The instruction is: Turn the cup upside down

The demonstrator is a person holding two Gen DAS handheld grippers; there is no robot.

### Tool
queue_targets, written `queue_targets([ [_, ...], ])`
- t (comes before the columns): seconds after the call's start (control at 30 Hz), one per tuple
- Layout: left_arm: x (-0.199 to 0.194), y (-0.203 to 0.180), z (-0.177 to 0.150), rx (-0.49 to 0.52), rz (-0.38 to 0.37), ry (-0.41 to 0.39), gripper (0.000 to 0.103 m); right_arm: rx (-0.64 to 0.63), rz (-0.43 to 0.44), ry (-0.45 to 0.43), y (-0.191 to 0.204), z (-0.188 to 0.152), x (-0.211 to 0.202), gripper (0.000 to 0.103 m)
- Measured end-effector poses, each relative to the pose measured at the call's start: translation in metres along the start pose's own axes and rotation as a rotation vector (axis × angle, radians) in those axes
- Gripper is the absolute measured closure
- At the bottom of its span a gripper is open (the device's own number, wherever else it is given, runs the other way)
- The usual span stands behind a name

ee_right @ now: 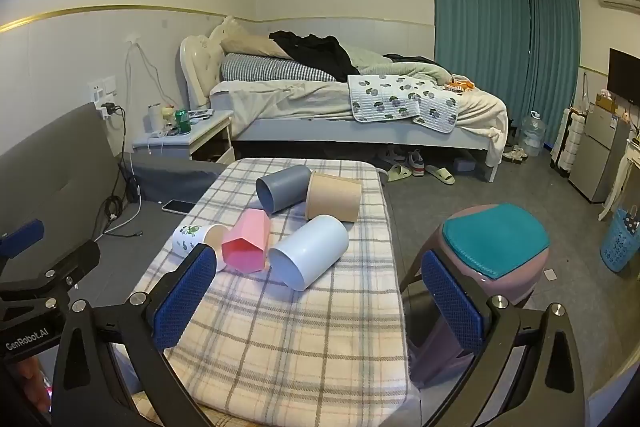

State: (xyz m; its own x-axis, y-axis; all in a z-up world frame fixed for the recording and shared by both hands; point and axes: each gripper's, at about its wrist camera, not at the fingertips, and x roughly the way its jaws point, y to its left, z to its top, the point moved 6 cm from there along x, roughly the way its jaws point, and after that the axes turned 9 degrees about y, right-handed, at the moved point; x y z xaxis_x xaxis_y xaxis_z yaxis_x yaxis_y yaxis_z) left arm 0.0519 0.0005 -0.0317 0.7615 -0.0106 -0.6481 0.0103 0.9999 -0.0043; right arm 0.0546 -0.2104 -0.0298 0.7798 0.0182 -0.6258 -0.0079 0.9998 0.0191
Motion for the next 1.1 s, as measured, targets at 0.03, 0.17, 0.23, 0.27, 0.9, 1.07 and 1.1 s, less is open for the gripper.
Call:
queue_targets([
  [0.03,0.0003,0.0006,-0.0002,-0.005,-0.007,0.005,0.0,-0.001,0.001,0.001,0.0002,-0.0002,0.0003,0.0],
  [0.17,0.0039,0.0043,-0.0029,-0.011,-0.007,0.013,0.0,0.001,0.003,-0.001,0.0001,0.0,-0.0004,0.0],
  [0.23,0.004,0.0053,-0.0027,-0.012,-0.01,0.01,0.0,0.0,0.001,0.001,0.0003,-0.0005,-0.0002,0.0],
  [0.27,0.005,0.007,-0.003,-0.011,-0.01,0.01,0.0,0.0,0.001,0.002,0.0003,-0.0005,0.0,0.0],
  [0.9,0.0055,0.0048,-0.002,-0.004,0.001,0.004,0.0,0.0,0.002,0.006,0.0005,-0.0018,0.0008,0.0],
  [1.07,0.0053,0.0046,-0.0019,-0.003,0.0,0.003,0.0,0.0,0.002,0.007,0.0006,-0.0022,0.0011,0.0],
  [1.1,0.0056,0.0049,-0.002,-0.004,0.001,0.003,0.0,0.001,0.001,0.007,0.0007,-0.0022,0.0011,0.0],
])
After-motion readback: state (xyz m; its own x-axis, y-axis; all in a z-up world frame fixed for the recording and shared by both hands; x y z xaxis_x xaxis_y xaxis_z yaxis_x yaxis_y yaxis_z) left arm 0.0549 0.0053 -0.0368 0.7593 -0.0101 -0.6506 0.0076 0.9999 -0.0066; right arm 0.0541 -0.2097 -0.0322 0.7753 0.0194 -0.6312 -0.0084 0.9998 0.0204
